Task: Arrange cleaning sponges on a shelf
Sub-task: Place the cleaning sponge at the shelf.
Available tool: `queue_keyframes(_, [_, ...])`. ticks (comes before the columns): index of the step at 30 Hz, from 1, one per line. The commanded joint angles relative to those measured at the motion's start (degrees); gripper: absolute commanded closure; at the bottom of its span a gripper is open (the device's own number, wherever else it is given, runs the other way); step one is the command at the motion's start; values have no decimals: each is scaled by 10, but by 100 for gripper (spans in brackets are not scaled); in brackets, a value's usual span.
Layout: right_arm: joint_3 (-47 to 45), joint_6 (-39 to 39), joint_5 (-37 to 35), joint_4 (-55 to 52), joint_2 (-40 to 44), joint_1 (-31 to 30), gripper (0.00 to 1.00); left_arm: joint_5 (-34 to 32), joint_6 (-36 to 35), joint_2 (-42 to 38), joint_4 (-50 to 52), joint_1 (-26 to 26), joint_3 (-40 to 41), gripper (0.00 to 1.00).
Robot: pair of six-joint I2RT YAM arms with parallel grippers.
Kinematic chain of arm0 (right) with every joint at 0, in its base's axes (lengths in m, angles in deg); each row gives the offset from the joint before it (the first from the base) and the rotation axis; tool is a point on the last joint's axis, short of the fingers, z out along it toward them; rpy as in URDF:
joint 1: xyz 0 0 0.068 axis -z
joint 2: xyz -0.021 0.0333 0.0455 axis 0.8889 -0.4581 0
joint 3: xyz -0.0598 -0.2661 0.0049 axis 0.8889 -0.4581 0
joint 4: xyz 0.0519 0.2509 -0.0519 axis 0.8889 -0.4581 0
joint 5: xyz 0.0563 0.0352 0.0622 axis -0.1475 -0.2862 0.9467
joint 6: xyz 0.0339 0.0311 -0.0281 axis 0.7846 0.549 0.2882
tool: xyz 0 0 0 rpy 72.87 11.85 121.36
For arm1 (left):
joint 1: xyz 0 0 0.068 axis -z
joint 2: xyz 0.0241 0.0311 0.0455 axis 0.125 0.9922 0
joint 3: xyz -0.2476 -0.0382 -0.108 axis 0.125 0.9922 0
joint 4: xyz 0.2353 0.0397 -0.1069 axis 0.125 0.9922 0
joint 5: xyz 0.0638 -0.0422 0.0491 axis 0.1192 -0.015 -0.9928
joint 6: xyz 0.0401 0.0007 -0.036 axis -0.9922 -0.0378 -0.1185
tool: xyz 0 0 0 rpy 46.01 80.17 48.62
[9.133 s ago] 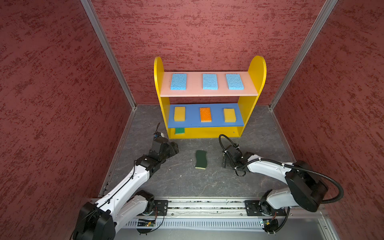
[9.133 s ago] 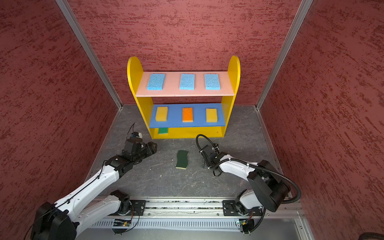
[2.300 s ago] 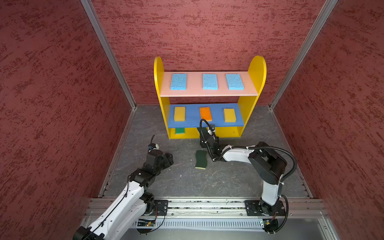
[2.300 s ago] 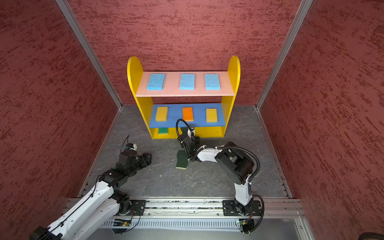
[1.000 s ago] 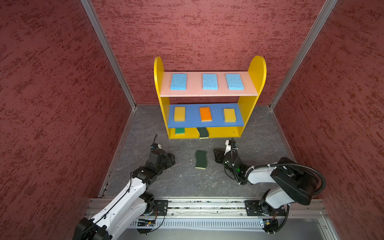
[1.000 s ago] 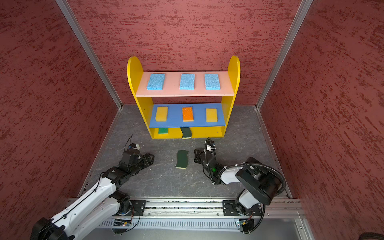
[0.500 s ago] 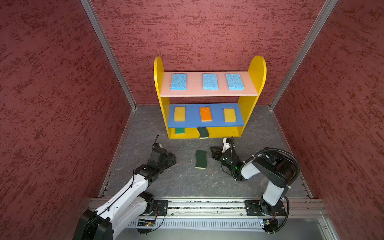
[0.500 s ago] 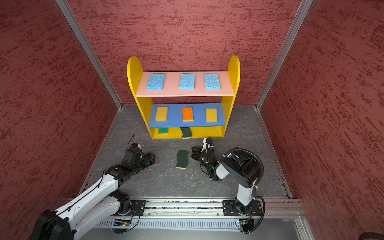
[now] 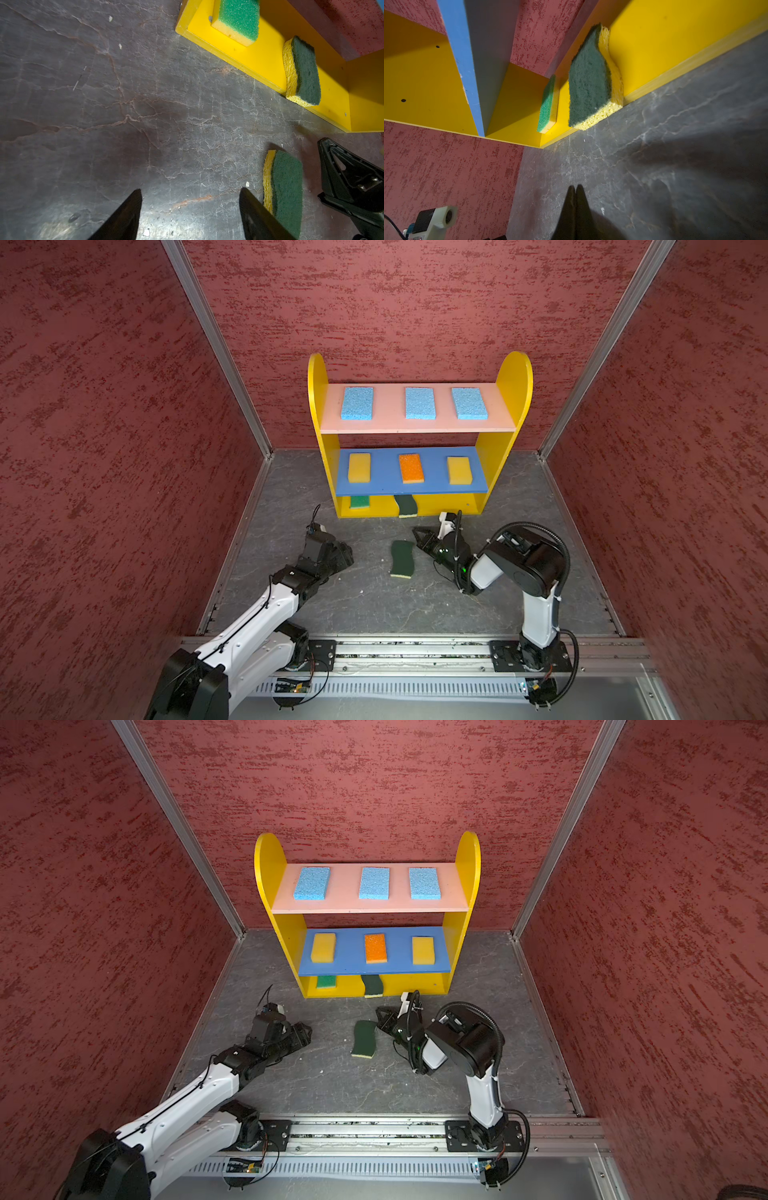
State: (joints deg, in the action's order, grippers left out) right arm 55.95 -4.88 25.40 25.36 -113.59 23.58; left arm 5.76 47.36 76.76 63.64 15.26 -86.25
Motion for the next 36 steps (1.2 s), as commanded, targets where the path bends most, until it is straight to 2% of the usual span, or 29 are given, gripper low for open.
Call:
queue_keyframes(1, [18, 28, 0, 27, -25, 3, 100, -7, -5, 2, -15, 2, -14, 26])
queue_keyframes(14, [70, 56, -16, 14, -68, 3, 100, -14, -6, -12, -10, -1, -5, 25])
queue_keyframes(26, [104, 115, -19, 26, -128, 2, 100, -17, -6, -13, -13, -6, 4, 26])
queue_keyframes(36, [129, 123, -40, -56, -95, -7, 100, -23, -6, -23, -7, -11, 3, 26])
